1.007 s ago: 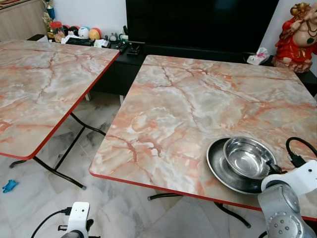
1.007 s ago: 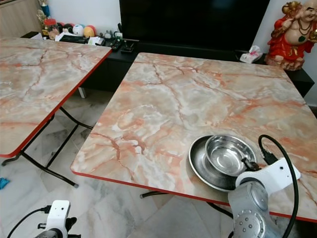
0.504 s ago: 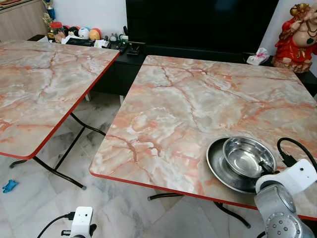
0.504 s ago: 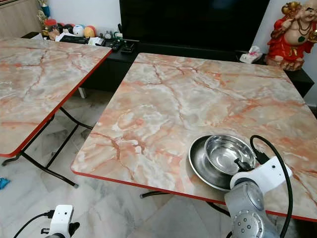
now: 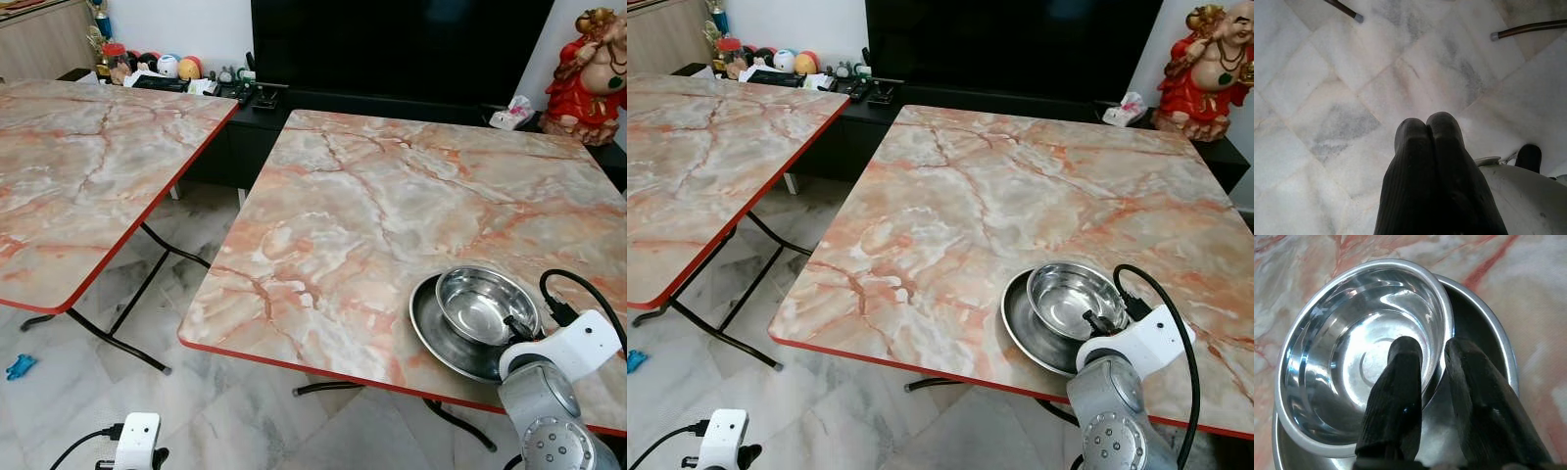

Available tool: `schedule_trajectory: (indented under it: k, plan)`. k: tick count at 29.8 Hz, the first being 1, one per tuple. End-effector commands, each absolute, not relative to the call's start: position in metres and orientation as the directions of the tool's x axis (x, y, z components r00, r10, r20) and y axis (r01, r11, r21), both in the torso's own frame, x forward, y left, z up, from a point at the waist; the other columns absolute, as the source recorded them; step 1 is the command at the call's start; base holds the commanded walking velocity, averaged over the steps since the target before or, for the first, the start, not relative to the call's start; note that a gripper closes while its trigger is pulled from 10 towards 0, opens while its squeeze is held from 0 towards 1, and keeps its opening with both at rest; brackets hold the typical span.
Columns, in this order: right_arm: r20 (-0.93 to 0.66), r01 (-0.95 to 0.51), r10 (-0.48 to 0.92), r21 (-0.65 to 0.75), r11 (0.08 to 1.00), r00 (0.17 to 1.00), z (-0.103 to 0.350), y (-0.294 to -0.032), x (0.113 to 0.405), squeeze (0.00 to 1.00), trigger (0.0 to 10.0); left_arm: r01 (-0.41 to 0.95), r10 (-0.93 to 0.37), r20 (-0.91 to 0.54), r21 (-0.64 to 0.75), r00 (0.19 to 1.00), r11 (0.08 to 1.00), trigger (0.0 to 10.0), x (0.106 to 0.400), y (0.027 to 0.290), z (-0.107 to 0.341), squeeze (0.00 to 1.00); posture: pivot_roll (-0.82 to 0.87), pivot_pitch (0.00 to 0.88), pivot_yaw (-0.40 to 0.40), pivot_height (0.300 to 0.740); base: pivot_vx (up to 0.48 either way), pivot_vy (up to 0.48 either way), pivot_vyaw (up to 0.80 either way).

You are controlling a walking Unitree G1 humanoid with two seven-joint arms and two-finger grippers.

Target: Setting the table

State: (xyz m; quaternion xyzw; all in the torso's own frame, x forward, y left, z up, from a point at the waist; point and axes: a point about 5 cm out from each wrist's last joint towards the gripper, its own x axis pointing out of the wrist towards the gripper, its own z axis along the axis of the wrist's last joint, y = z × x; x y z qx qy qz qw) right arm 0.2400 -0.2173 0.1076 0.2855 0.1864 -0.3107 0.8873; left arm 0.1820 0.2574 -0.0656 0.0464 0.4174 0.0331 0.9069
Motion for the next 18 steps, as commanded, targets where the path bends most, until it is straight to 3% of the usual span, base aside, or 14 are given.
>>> schedule_trajectory:
  k: [1, 10, 18]
  plan:
    - [-0.526, 0.637, -0.395, 0.431, 0.639, 0.753, 0.106, -0.201, 0.239, 0.00, 10.0, -0.024, 0.095, -0.771, 0.103, 0.629, 0.994, 10.0, 0.177, 0.255, -0.069, 0.00, 0.05, 0.021, -0.049, 0.740, 0.000, 0.000, 0.00]
    - [-0.544, 0.607, -0.344, 0.431, 0.668, 0.765, 0.103, -0.190, 0.239, 0.00, 10.0, 0.008, 0.054, -0.769, 0.077, 0.637, 0.997, 10.0, 0.190, 0.219, -0.073, 0.00, 0.05, 0.021, -0.048, 0.740, 0.000, 0.000, 0.00]
    - [-0.545, 0.594, -0.330, 0.428, 0.681, 0.770, 0.104, -0.187, 0.238, 0.00, 10.0, 0.007, 0.055, -0.767, 0.078, 0.639, 0.997, 10.0, 0.190, 0.218, -0.074, 0.00, 0.05, 0.023, -0.050, 0.740, 0.000, 0.000, 0.00]
